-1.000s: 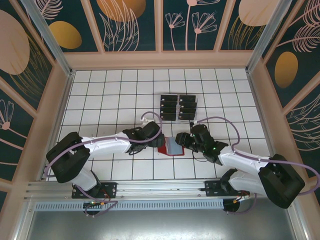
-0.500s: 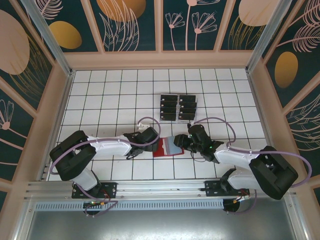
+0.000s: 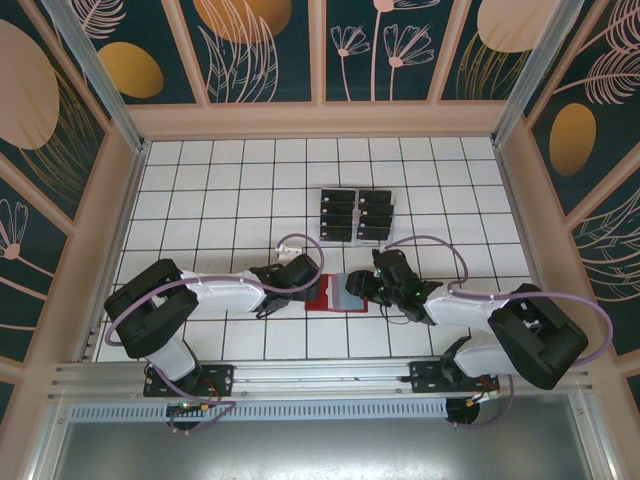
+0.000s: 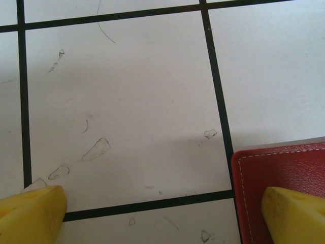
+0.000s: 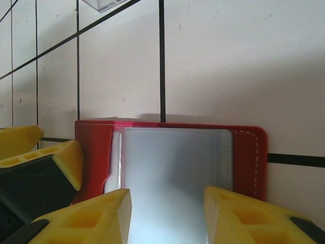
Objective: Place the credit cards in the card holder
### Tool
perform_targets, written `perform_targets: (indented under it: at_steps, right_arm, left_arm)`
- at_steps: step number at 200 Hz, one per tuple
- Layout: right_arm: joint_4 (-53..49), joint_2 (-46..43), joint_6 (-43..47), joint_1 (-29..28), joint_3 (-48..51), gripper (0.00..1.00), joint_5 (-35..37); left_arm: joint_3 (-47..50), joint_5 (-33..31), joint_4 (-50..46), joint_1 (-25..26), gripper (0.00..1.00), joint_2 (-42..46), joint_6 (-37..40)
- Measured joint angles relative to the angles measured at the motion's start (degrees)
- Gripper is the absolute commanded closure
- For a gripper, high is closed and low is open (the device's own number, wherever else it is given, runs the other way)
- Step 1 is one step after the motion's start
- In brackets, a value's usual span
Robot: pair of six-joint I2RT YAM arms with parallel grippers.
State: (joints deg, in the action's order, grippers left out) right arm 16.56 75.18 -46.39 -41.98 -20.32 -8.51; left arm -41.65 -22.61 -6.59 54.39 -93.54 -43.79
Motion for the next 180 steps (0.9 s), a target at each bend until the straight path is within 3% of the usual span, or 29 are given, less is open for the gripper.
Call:
perform_targets:
  at_steps: [128,159,180]
  right_arm:
    - [4.13,3.72,-0.26,-0.57,-3.23,0.57,-4.07]
    - [2.14,0.61,-0.04,-0.57,-3.76,0.57,-3.17]
    - [-0.33,-2.6,0.57,-0.55,-3.85,0.52,-1.6]
  left_arm:
    - [0.09,-0.2,0.48,0.0,0.02,-0.17,0.0]
    - [0.09,-0.22,0.57,0.02,0.02,-0.26,0.0]
    - [0.09,-0.22,0.59,0.02,0.02,-0.26,0.0]
